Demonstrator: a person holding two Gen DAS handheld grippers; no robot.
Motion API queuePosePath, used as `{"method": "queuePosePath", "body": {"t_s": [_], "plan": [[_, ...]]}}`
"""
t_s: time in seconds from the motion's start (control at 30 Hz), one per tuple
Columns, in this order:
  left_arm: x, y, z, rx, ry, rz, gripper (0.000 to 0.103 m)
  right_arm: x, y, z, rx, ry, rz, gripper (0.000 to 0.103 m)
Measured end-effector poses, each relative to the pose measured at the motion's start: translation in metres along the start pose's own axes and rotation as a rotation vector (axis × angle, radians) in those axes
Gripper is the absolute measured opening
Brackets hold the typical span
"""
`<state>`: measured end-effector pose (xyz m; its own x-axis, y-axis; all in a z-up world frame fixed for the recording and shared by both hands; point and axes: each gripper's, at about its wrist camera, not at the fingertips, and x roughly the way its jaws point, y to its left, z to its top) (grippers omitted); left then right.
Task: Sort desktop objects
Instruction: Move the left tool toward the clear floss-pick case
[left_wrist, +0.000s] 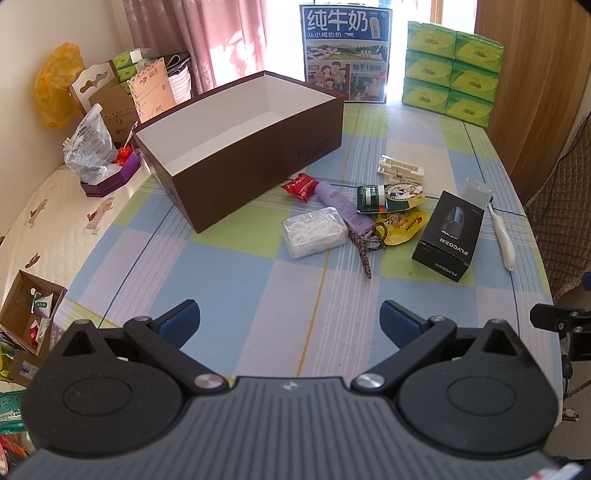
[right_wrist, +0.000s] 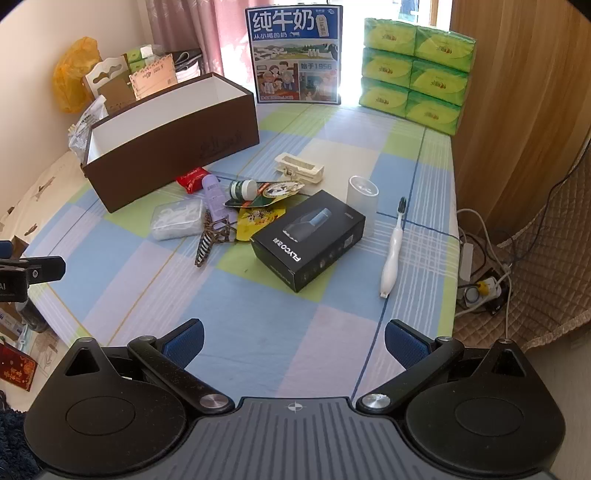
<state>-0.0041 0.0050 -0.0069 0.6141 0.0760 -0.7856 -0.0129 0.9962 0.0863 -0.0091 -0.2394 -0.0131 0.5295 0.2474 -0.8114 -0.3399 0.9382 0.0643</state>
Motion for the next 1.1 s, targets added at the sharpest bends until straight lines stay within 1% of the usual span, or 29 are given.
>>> {"method": "queuePosePath", "body": {"t_s": [0.83, 1.1], "plan": [[0.009, -0.001, 0.002, 0.008, 0.009, -0.011, 0.102, 0.005, 0.001, 0.003, 0.013, 0.01, -0.003, 0.101], [0.013, 0.001, 0.01, 0.027, -0.033, -0.019, 0.102, 0.012, -0.004, 0.006, 0.026, 0.002, 0.004, 0.101]]}}
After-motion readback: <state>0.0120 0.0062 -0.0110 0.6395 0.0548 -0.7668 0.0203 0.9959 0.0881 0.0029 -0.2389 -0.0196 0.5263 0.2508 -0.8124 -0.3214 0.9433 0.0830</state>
